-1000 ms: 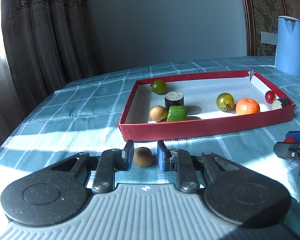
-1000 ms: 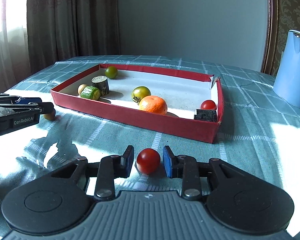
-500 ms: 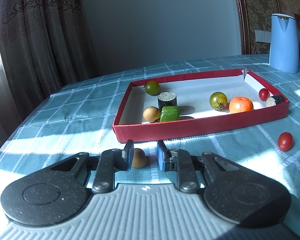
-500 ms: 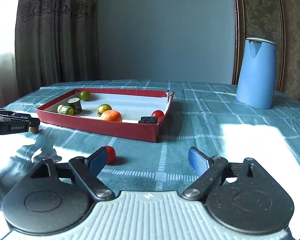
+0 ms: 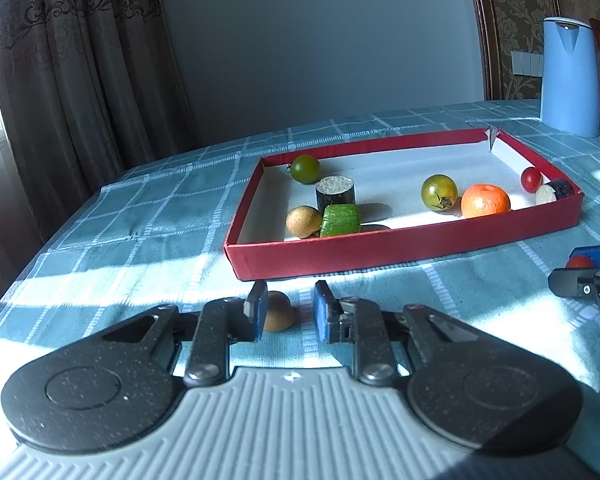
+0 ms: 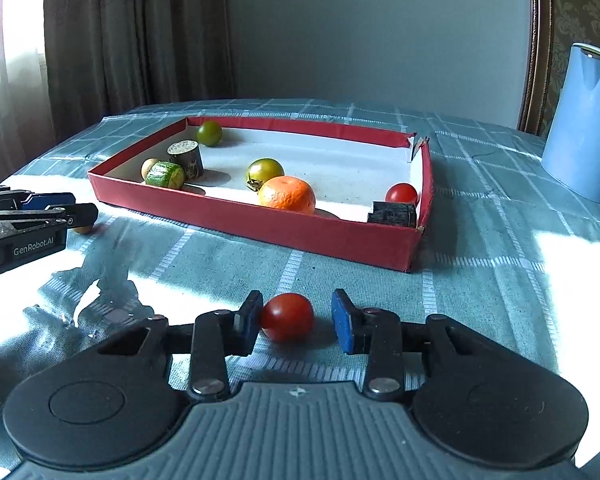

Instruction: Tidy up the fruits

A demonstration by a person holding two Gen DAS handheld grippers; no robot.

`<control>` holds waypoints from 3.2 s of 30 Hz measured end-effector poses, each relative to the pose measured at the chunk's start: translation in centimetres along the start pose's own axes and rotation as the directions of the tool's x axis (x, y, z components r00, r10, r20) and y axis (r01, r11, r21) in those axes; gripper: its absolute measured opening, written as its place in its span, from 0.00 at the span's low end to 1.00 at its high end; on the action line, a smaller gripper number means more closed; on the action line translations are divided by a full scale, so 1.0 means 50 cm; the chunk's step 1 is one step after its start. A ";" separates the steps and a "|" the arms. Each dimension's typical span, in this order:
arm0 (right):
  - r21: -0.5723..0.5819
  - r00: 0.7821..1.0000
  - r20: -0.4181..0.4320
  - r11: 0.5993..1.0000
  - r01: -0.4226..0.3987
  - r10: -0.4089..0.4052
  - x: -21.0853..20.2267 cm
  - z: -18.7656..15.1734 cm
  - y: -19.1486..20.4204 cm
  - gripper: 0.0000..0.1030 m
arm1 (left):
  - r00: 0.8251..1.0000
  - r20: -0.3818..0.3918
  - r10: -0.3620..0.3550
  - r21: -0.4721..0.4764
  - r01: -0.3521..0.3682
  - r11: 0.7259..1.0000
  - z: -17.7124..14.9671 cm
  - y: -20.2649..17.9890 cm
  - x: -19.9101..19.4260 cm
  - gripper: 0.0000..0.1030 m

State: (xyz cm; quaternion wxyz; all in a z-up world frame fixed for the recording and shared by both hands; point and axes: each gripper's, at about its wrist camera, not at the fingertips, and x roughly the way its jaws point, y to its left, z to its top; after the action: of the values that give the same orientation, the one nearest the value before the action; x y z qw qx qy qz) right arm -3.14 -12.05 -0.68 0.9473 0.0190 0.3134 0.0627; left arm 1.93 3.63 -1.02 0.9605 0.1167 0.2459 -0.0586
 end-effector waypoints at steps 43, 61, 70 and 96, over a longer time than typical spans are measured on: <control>-0.028 0.986 0.121 0.992 0.121 -0.117 0.089 0.135 -0.065 0.26 | 1.000 0.005 -0.017 -0.069 0.017 0.997 0.011 0.019 0.008 0.71; 0.006 0.979 0.123 0.987 0.161 -0.160 0.107 0.144 -0.073 0.27 | 0.972 -0.095 -0.214 -0.030 0.213 0.977 -0.007 -0.046 -0.001 0.23; 0.070 0.965 0.199 0.985 0.160 -0.171 0.065 0.143 -0.095 0.27 | 0.991 -0.007 -0.135 -0.011 0.135 0.991 0.037 -0.068 -0.014 0.22; 0.116 0.963 0.226 0.986 0.123 -0.146 0.015 0.109 -0.064 0.80 | 0.993 0.100 0.067 -0.134 -0.053 0.990 0.098 -0.085 0.022 0.89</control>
State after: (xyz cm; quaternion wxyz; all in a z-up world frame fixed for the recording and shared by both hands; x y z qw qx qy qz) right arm 1.07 -15.12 3.01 0.9776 0.0526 0.2030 -0.0203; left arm 4.41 -1.78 1.79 0.9789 0.0576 0.1950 -0.0194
